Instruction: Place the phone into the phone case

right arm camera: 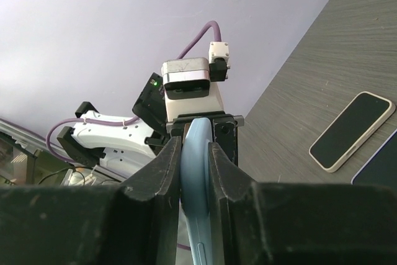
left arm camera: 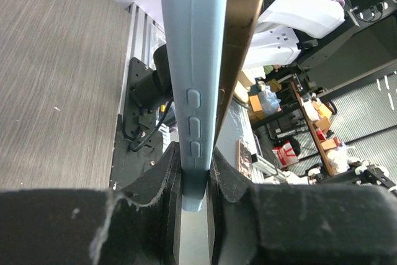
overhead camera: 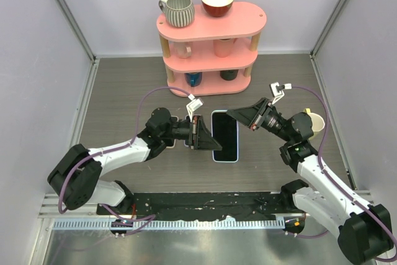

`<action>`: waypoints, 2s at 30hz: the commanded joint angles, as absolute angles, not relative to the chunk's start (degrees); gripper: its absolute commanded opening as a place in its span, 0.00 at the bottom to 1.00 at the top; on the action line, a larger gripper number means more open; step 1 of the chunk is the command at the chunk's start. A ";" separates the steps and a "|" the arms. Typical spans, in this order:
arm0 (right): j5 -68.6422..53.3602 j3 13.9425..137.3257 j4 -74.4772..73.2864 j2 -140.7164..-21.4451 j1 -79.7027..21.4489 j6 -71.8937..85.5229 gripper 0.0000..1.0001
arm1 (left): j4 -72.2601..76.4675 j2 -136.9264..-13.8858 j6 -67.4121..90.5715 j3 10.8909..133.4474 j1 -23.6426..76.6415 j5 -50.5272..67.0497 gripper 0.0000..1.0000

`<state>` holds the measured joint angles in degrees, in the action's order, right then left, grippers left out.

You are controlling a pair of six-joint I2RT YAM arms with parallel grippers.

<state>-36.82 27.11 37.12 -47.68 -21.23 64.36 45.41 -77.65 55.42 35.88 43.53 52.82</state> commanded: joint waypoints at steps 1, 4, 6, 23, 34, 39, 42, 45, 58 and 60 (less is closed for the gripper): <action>-39.28 29.44 43.95 -47.02 -21.45 64.43 0.33 | 47.90 -79.10 59.76 36.39 43.86 53.00 0.00; -41.21 29.88 40.88 -46.50 -21.45 61.71 0.46 | 48.25 -79.63 60.73 36.56 43.86 52.56 0.00; -42.71 30.06 37.19 -46.14 -21.36 57.77 0.46 | 48.16 -79.54 60.91 36.65 43.86 52.03 0.00; -49.48 25.85 29.79 -43.50 -21.36 56.77 0.58 | 31.38 -70.05 50.01 37.36 43.86 39.47 0.00; -53.17 20.30 39.10 -43.95 -21.45 59.94 0.10 | 33.58 -69.43 51.07 37.35 43.86 39.72 0.00; -53.88 20.04 41.31 -43.16 -21.45 60.47 0.01 | 31.73 -67.95 50.28 37.79 43.77 39.90 0.34; -54.66 18.29 45.95 -43.15 -21.45 63.71 0.01 | 29.36 -66.28 49.66 38.76 42.90 39.03 0.53; -55.37 16.26 50.70 -43.59 -21.45 67.32 0.01 | 26.72 -65.48 50.18 39.90 40.97 38.32 0.57; -55.55 11.78 61.52 -45.35 -21.53 74.44 0.01 | 37.52 -70.66 57.30 39.73 39.46 43.15 0.41; -55.72 11.34 61.61 -45.70 -21.53 74.36 0.01 | 37.71 -70.84 57.48 39.55 39.46 43.24 0.32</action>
<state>-55.37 10.83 52.82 -45.78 -21.21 71.50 31.97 -70.22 55.64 39.44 39.81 41.82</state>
